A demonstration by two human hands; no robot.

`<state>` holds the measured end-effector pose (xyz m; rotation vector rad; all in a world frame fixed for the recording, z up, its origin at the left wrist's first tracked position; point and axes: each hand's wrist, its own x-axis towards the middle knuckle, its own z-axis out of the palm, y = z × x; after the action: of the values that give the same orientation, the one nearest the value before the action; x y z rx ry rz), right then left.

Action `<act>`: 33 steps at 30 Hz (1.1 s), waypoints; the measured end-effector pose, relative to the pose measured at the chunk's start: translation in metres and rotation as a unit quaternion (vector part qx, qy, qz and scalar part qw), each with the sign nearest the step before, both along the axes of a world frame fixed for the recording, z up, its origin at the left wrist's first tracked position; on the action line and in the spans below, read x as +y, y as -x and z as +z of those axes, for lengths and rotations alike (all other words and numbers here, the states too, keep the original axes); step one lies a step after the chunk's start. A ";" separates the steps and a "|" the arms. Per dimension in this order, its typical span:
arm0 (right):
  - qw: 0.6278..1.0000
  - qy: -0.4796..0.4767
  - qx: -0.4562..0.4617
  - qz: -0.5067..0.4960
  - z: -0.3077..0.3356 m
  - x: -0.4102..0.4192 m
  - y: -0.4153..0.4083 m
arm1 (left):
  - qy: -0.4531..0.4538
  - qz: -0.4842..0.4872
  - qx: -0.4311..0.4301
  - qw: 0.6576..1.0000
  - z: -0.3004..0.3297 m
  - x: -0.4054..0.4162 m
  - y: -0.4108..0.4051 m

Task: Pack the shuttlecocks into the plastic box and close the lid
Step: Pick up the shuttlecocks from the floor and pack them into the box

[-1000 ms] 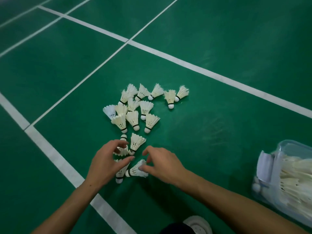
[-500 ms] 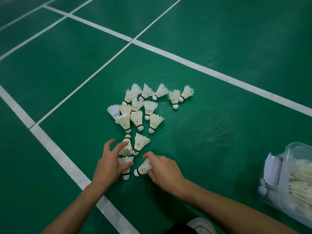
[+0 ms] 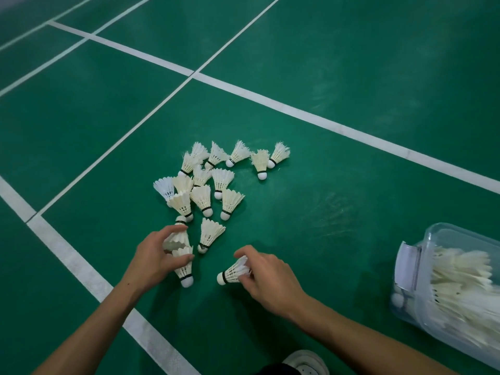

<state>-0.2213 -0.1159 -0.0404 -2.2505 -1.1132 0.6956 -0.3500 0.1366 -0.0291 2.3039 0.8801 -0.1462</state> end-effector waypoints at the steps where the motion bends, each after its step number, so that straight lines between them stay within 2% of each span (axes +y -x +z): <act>1: 1.000 -0.006 0.002 -0.010 0.004 -0.006 -0.003 | -0.011 -0.001 -0.018 1.000 0.008 -0.004 0.000; 4: 0.998 -0.027 0.005 -0.052 0.019 -0.026 -0.019 | -0.026 -0.030 -0.082 0.996 0.037 -0.025 -0.014; 8: 0.988 -0.073 -0.016 -0.138 0.045 -0.064 -0.046 | -0.002 -0.100 -0.147 0.984 0.065 -0.077 -0.065; 14: 0.962 -0.126 -0.060 -0.234 0.093 -0.165 -0.079 | 0.026 -0.196 -0.221 0.955 0.084 -0.183 -0.148; 18: 0.944 -0.123 -0.097 -0.292 0.107 -0.242 -0.086 | 0.045 -0.269 -0.236 0.933 0.092 -0.255 -0.185; 22: 0.920 -0.139 -0.080 -0.358 0.107 -0.300 -0.082 | 0.044 -0.319 -0.230 0.918 0.099 -0.312 -0.201; 29: 0.892 -0.127 -0.084 -0.425 0.083 -0.359 -0.098 | 0.039 -0.328 -0.220 0.918 0.073 -0.365 -0.224; 33: 0.877 -0.071 -0.113 -0.461 0.071 -0.380 -0.116 | 0.036 -0.323 -0.216 0.921 0.067 -0.369 -0.230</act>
<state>-0.1058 -0.4958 0.0308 -2.3951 -0.0664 -0.0502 -0.1202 -0.2327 0.0375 2.3378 -0.1205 0.0509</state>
